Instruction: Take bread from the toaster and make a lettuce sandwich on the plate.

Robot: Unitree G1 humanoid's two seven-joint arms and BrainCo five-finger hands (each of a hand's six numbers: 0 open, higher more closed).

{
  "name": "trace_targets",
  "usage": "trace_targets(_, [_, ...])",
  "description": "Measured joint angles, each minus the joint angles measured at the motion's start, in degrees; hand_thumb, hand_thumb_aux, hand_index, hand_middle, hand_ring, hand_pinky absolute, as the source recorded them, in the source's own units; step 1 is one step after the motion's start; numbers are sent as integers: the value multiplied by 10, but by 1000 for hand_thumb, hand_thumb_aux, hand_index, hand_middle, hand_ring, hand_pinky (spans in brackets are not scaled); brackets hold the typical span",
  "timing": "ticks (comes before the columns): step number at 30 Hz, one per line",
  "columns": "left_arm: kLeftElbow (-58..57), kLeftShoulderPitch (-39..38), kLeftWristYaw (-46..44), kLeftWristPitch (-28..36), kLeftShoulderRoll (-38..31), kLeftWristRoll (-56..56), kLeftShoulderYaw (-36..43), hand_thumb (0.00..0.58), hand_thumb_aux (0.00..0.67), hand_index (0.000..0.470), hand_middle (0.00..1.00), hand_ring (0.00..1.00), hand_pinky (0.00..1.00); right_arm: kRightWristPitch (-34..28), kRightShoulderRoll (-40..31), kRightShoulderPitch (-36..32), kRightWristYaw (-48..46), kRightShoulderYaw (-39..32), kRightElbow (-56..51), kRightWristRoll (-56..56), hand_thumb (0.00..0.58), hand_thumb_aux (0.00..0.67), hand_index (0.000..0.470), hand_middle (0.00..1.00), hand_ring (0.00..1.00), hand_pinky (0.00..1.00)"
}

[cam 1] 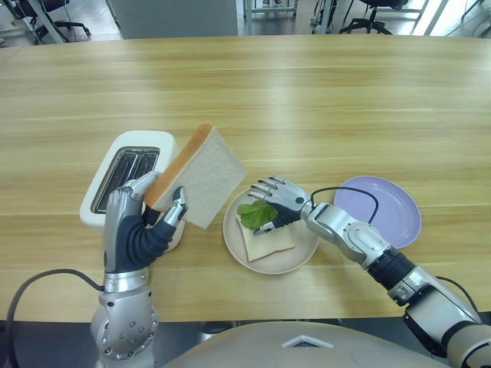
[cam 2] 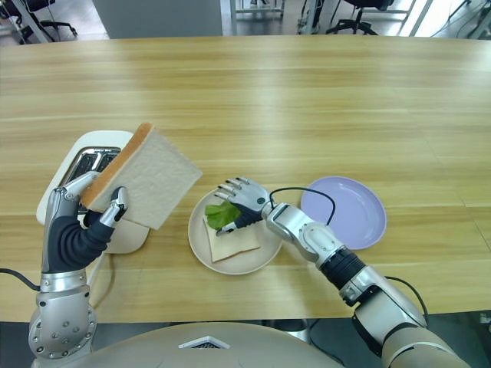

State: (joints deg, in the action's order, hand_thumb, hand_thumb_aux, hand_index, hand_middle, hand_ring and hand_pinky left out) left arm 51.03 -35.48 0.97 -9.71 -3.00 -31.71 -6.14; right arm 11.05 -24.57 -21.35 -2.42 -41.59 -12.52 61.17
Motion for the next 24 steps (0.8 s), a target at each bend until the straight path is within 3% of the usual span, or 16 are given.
trace_targets(8, [0,0,-1,0,0,0,0,580,670,460,1000,1000,1000,0,-26,61,-56,6,52,-10,0,0,0,0,0,0])
trace_targets(24, [0,-1,1,-3,5,0,1,580,670,460,1000,1000,1000,-13,-54,198,-225,63,305,-107,0,0,0,0,0,0])
